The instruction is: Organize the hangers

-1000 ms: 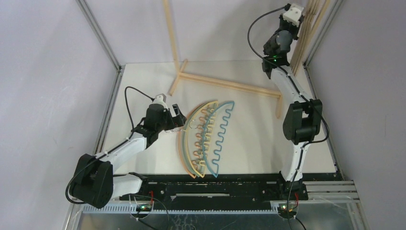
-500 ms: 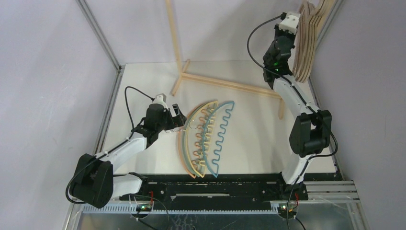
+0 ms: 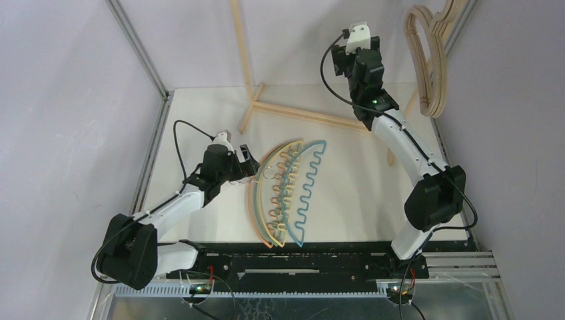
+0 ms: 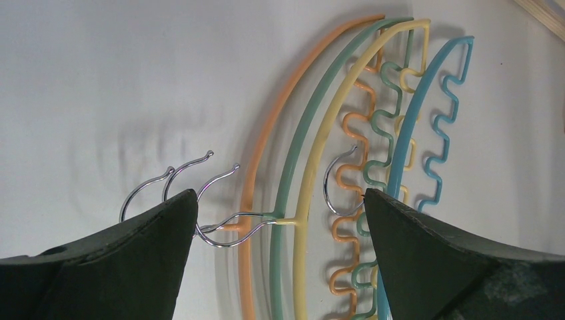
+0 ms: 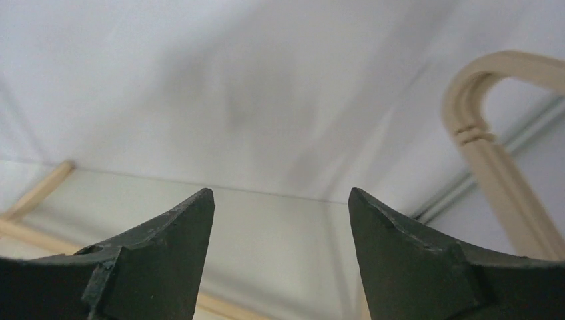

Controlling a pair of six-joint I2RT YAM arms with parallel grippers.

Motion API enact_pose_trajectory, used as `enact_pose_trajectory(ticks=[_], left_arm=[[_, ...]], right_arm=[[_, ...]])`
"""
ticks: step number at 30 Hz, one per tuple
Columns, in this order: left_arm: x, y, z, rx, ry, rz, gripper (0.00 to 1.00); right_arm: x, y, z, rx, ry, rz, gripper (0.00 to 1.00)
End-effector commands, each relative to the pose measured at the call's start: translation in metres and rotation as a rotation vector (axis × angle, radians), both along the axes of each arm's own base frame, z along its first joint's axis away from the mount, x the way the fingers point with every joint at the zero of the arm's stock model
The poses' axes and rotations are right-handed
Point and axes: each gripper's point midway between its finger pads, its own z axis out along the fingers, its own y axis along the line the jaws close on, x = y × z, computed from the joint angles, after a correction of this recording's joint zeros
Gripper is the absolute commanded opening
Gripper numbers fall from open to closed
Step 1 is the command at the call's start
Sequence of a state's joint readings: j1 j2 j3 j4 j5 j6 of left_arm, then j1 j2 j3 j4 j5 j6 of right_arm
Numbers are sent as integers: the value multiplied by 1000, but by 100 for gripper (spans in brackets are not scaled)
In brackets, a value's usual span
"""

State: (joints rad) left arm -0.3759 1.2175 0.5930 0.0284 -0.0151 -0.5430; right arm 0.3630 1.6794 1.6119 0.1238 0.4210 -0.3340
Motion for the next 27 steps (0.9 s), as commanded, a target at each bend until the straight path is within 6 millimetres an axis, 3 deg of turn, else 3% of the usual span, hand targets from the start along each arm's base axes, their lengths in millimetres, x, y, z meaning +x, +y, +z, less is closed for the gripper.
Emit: enact_pose_trajectory(ticks=[1,8,15,27], left_arm=[[14,-6,36,-40,-93,8,99],[11,-1,42,-37,-112,23,100],[11,-2,38,-35,-99,19,100],[14,-3,27,-18,-73,17,100]], right_arm=[[1,33,-35,52,205,180,83],[33,78,-112,24,438,360,91],[58,86,-193,17,627,412,91],[68,81,-250,14,724,428,91]])
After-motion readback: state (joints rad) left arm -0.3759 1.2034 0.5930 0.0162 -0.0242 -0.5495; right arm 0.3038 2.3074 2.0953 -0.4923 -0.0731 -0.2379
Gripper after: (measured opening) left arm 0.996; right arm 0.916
